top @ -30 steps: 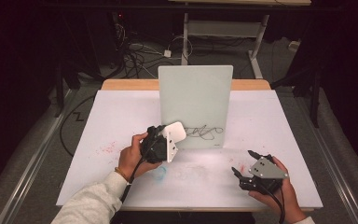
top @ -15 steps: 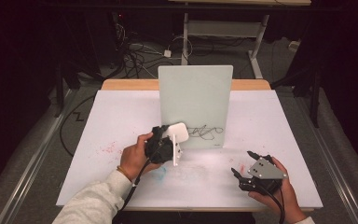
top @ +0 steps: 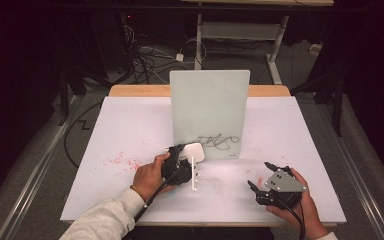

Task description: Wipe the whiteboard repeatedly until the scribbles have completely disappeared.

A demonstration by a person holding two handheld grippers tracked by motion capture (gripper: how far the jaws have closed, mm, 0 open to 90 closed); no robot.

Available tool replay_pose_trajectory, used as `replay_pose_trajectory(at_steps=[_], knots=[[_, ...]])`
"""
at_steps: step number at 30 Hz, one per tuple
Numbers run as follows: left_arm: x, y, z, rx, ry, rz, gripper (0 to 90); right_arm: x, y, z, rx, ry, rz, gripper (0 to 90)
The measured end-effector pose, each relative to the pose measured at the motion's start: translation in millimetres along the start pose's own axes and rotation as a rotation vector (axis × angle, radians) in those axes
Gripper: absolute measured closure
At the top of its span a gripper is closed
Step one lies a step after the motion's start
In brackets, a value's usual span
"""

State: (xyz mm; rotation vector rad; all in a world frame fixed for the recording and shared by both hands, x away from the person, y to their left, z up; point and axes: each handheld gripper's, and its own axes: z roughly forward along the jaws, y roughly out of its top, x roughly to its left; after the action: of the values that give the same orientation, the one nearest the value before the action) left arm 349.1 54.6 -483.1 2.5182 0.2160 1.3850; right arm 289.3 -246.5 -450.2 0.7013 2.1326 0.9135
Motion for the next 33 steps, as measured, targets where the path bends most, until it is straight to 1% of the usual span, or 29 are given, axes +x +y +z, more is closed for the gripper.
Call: replay_pose_trajectory(at_steps=[1, 2, 3, 4, 5, 6, 9, 10, 11, 12, 13, 14, 15, 16, 17, 18, 20, 21, 22, 23, 25, 26, 27, 28, 29, 31, 32, 33], knots=[[0.7, 0.9, 0.0, 0.003, -0.005, -0.002, 29.1, 0.0, 0.1, -0.3, -0.001, 0.000, -0.002, 24.4], [3.4, 0.1, -0.3, -0.003, -0.022, -0.013, 29.1, -0.1, 0.0, -0.7, -0.003, -0.001, -0.002, 24.4], [6.1, -1.5, -0.8, -0.015, -0.040, -0.028, 29.1, -0.4, -0.1, -1.0, -0.004, -0.001, -0.001, 24.4], [12.4, -3.9, -2.3, -0.021, -0.044, -0.053, 29.2, -0.7, -0.2, -1.3, -0.004, -0.003, 0.001, 24.4], [15.8, -5.0, -3.6, -0.019, -0.026, -0.055, 29.1, -1.1, -0.4, -1.4, -0.003, -0.006, 0.001, 24.4], [20.3, -6.8, -4.8, -0.024, -0.010, -0.071, 29.1, -1.5, -0.5, -1.6, -0.005, -0.008, 0.001, 24.4], [38.1, -14.8, -9.7, -0.043, 0.014, -0.158, 29.1, -2.4, -0.6, -2.3, -0.006, -0.010, 0.006, 24.4], [41.4, -17.1, -10.2, -0.051, 0.021, -0.190, 29.2, -2.5, -0.5, -2.4, -0.007, -0.011, 0.007, 24.4], [42.7, -18.6, -10.3, -0.050, 0.014, -0.211, 29.2, -2.5, -0.5, -2.3, -0.007, -0.009, 0.007, 24.4], [42.7, -18.6, -10.3, -0.050, 0.014, -0.211, 29.2, -2.5, -0.5, -2.3, -0.007, -0.009, 0.007, 24.4], [35.3, -17.2, -7.9, -0.040, 0.026, -0.233, 29.2, -2.2, -0.5, -1.6, -0.006, -0.005, 0.003, 24.4], [29.8, -14.7, -6.8, -0.023, 0.030, -0.203, 29.2, -2.0, -0.4, -1.4, -0.003, -0.003, -0.001, 24.4], [29.8, -14.7, -6.8, -0.023, 0.030, -0.203, 29.2, -1.5, -0.2, -1.1, -0.002, -0.002, -0.002, 24.4], [19.0, -8.7, -3.7, -0.019, 0.002, -0.177, 29.2, -1.1, -0.1, -0.9, -0.003, 0.001, -0.003, 24.5], [14.5, -5.1, -2.0, -0.023, -0.016, -0.185, 29.2, -0.7, 0.0, -0.8, -0.003, 0.002, -0.004, 24.5], [10.0, -0.1, -0.3, -0.015, -0.009, -0.177, 29.2, -0.4, 0.1, -0.7, -0.003, 0.002, -0.005, 24.5], [2.5, 12.4, 2.4, 0.006, 0.020, -0.134, 29.2, -0.3, 0.1, 0.0, 0.000, 0.002, -0.004, 24.5], [2.5, 12.4, 2.4, 0.006, 0.020, -0.134, 29.2, -0.2, 0.0, 0.4, 0.001, 0.003, -0.005, 24.5], [-0.9, 24.3, 5.0, -0.001, 0.025, -0.130, 29.2, 0.1, 0.0, 1.0, 0.002, 0.005, -0.004, 24.5], [-0.9, 24.3, 5.0, -0.001, 0.025, -0.130, 29.2, 0.4, -0.1, 1.7, 0.004, 0.005, -0.004, 24.5], [-2.0, 34.8, 7.7, -0.014, 0.030, -0.140, 29.2, 0.8, -0.1, 2.2, 0.007, 0.006, -0.007, 24.5], [-4.9, 44.5, 11.9, -0.028, 0.048, -0.151, 29.2, 1.5, -0.1, 2.5, 0.009, 0.007, -0.009, 24.5], [-4.9, 44.5, 11.9, -0.028, 0.048, -0.151, 29.2, 1.5, -0.1, 2.5, 0.009, 0.007, -0.009, 24.5], [-6.7, 51.7, 14.3, -0.031, 0.059, -0.145, 29.2, 1.3, 0.0, 2.3, 0.008, 0.005, -0.010, 24.5], [-6.6, 53.3, 14.7, -0.034, 0.056, -0.151, 29.2, 1.0, -0.1, 2.1, 0.007, 0.006, -0.007, 24.5], [-7.3, 53.3, 14.8, -0.035, 0.052, -0.149, 29.2, 0.7, -0.4, 1.9, 0.008, 0.005, -0.006, 24.5], [-7.4, 51.9, 14.5, -0.027, 0.044, -0.125, 29.2, 0.7, -0.5, 1.5, 0.007, 0.006, -0.005, 24.5], [-6.8, 48.9, 13.8, -0.022, 0.036, -0.114, 29.2, 0.8, -0.5, 1.1, 0.006, 0.006, -0.004, 24.5]])
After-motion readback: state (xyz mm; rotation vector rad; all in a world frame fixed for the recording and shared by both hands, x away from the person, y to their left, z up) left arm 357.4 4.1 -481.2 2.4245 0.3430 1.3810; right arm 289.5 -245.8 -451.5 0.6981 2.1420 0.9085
